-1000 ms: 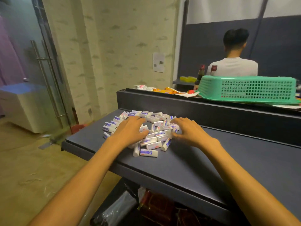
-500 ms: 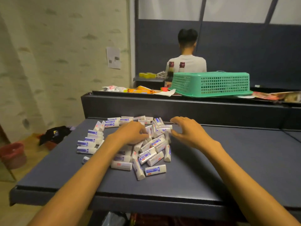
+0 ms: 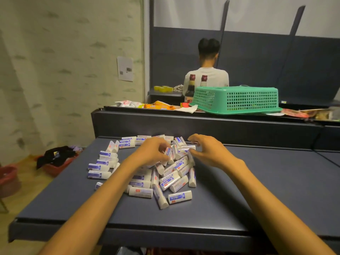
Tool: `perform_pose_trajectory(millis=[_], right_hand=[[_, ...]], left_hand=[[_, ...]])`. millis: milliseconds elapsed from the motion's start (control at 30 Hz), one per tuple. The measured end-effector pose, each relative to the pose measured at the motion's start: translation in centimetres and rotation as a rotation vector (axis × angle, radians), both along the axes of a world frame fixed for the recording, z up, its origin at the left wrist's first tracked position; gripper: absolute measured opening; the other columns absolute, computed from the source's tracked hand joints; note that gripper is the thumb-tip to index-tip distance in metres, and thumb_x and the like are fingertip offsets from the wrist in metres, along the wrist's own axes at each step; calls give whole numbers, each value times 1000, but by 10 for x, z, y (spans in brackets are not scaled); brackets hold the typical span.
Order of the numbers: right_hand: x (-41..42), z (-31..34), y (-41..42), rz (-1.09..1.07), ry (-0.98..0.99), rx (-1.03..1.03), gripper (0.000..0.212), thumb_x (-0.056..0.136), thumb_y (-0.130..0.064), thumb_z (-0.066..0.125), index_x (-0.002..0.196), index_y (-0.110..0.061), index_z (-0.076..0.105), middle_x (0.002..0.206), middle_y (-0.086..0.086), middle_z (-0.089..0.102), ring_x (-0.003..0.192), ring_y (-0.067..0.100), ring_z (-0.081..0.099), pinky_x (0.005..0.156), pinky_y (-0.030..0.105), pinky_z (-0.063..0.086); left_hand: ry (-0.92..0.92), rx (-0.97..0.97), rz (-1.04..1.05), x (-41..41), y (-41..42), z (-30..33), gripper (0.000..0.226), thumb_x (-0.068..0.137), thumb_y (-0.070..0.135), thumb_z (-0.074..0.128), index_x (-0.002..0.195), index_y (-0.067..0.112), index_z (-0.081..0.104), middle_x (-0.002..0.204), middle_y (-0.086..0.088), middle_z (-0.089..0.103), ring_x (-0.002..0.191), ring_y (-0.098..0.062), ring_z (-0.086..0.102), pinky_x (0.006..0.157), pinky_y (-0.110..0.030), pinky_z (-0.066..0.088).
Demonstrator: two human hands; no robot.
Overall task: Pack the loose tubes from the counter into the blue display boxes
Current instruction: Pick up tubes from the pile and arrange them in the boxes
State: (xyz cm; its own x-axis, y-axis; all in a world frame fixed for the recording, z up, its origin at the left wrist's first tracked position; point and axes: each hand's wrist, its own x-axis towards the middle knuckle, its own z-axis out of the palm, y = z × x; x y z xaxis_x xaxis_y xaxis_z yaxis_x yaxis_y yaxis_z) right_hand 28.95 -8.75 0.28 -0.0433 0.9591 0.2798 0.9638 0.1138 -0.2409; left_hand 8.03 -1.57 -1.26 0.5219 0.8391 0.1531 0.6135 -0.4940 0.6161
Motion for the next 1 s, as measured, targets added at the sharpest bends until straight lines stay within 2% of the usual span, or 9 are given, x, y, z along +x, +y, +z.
perform_pose_trajectory(millis=[100,200,333,433,567,700,767,867,1000], right_hand=[[-1,0,5,29,11,-14,43,91,-34,62,131,-23,51,130,-2,60,110,16,59,88,30,50],[1,0,10,61,31,-40,40,91,-30,63,129,-24,52,128,-2,61,110,17,59,87,29,49],[5,0,19,128,16,-94,37,87,-14,66,123,-25,60,124,-2,63,108,15,59,83,24,49],[3,0,24,181,-12,-122,37,86,-8,67,119,-24,64,124,-3,63,109,14,58,85,25,49],[-1,-2,31,218,-47,-201,43,83,-1,66,118,-26,66,125,-2,63,112,18,59,87,30,50],[-4,-3,34,239,-65,-222,43,81,-3,68,117,-28,67,124,-3,63,104,16,59,86,33,52],[-4,-2,35,257,-83,-219,41,82,-5,69,117,-27,66,122,-4,62,98,14,58,82,29,51],[-3,-2,36,265,-88,-191,34,83,-8,70,112,-26,66,117,-3,61,92,14,58,76,27,49],[1,-7,36,254,-11,-145,24,84,-17,73,106,-24,65,106,-7,63,84,10,60,70,20,47]], left_hand=[[11,18,-22,1,-4,-5,38,83,22,73,119,30,64,106,5,65,89,-7,63,72,-15,49],[-43,76,-18,1,-8,-5,40,89,19,65,126,33,59,110,8,58,89,-4,60,71,-13,48],[-103,260,-21,0,-7,4,43,96,15,52,135,32,50,110,6,55,93,-6,54,80,-16,43],[-86,326,-32,-3,-2,9,46,97,10,46,138,29,49,110,3,55,98,-7,51,81,-12,37],[-64,360,-37,-9,0,9,43,91,12,59,130,31,57,104,7,54,92,-6,51,81,-14,39],[-30,292,-42,-13,1,8,60,81,6,69,134,29,55,110,5,61,93,-6,56,84,-22,51],[-51,253,-20,-15,2,7,63,80,4,70,135,28,54,112,3,63,93,-6,58,79,-18,51],[-80,225,3,-17,4,7,55,76,4,72,126,23,57,108,3,63,91,-9,60,72,-13,49],[-72,277,12,-19,4,4,41,77,5,69,115,18,60,110,0,65,98,-13,61,81,-22,51]])
